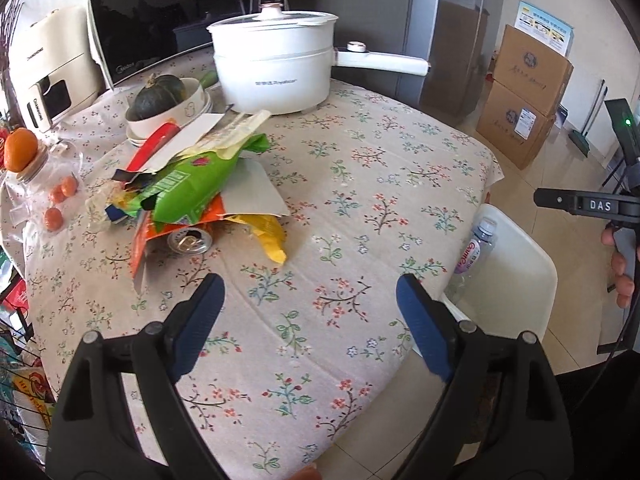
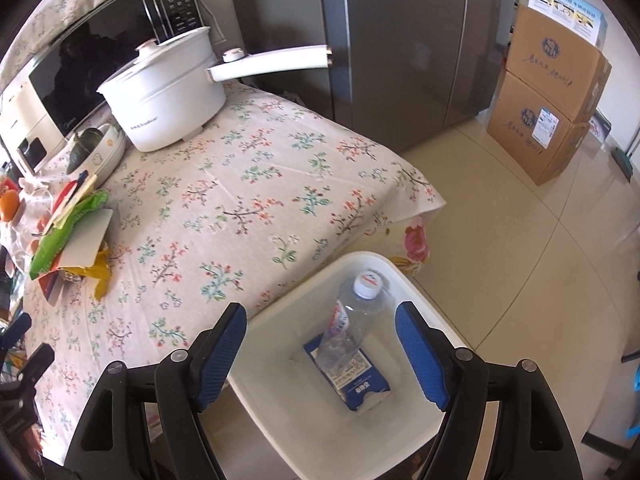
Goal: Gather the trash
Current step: 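Grasp the blue carton flap with the left tool while the right tool grasps the bread wrapper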
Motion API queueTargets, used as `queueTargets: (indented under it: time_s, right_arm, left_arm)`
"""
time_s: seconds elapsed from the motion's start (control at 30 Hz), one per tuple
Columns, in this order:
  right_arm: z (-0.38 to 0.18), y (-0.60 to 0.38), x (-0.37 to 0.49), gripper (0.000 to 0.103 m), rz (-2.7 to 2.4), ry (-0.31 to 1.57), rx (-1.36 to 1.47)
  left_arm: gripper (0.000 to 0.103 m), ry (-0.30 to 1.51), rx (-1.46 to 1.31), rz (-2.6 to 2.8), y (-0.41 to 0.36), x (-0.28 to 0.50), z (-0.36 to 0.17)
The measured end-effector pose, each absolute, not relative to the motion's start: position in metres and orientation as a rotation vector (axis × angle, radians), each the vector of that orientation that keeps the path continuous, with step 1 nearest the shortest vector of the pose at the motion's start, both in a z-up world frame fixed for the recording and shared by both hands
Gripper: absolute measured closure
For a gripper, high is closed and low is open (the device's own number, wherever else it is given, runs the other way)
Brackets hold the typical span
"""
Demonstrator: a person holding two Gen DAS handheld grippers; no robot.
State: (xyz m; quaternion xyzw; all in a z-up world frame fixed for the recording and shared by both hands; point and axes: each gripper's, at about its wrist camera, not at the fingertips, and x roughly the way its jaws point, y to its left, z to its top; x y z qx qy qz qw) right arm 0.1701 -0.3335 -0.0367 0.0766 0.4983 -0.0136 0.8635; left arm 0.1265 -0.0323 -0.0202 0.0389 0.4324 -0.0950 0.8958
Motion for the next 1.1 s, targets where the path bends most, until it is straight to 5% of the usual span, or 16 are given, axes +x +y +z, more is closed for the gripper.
queueTargets:
  time_s: [0.57,0.9,1.1]
  right_arm:
    - [-0.013,-0.269,0.195,0.023,0.05,0.997,0.121]
    - [-0.016,-0.246,0.208,0.023,0.063,0.996,0.063]
    - [-0.021,-0.244,0.21,0.023,0.068,1.013,0.07]
  left_arm:
    - [0.018,0.819,-0.25,0.04,0.095,0.193,-0.013]
    - [0.049,0.865,-0.527,0.103,0.135,0.24,-0.042]
    - [0.078,0.915,-0.632,0.133,0.139,0.251,-0.055]
